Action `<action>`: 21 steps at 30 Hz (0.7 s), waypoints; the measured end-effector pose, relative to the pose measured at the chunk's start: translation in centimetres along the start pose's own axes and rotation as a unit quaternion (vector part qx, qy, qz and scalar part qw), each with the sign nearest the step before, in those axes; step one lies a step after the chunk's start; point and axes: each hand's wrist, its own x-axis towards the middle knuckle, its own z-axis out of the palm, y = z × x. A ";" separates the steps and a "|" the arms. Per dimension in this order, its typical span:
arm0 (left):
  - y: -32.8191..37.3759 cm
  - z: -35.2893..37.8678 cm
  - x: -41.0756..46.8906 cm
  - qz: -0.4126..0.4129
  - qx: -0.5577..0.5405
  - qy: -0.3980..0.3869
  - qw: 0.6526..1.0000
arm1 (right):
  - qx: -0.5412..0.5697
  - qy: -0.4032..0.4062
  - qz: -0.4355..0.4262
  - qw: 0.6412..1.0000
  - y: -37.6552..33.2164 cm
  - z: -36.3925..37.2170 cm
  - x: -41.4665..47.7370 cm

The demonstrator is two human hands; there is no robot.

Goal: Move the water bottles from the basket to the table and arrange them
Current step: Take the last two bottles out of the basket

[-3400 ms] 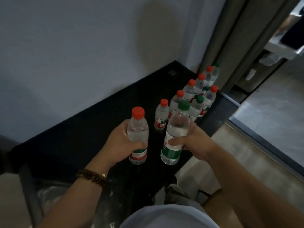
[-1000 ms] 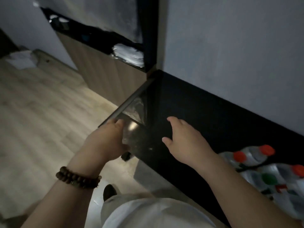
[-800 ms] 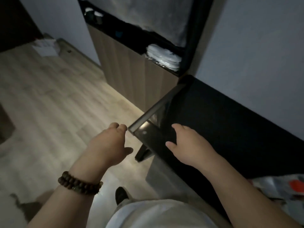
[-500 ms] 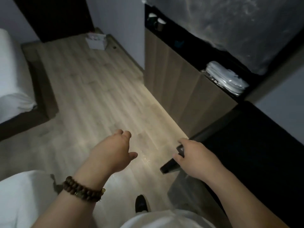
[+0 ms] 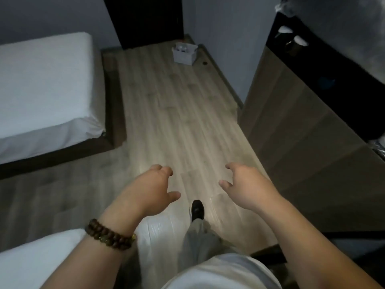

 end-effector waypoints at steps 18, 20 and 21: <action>-12.1 -26.8 35.3 -0.059 -0.074 0.009 0.995 | -0.029 -0.007 -0.061 0.998 -17.7 -16.8 41.2; -13.9 -29.3 40.3 -0.048 -0.076 0.009 0.996 | -0.030 0.002 -0.053 0.998 -19.5 -17.8 46.2; -14.6 -30.9 42.6 -0.042 -0.074 0.004 0.996 | -0.027 0.004 -0.047 0.999 -20.5 -18.5 48.5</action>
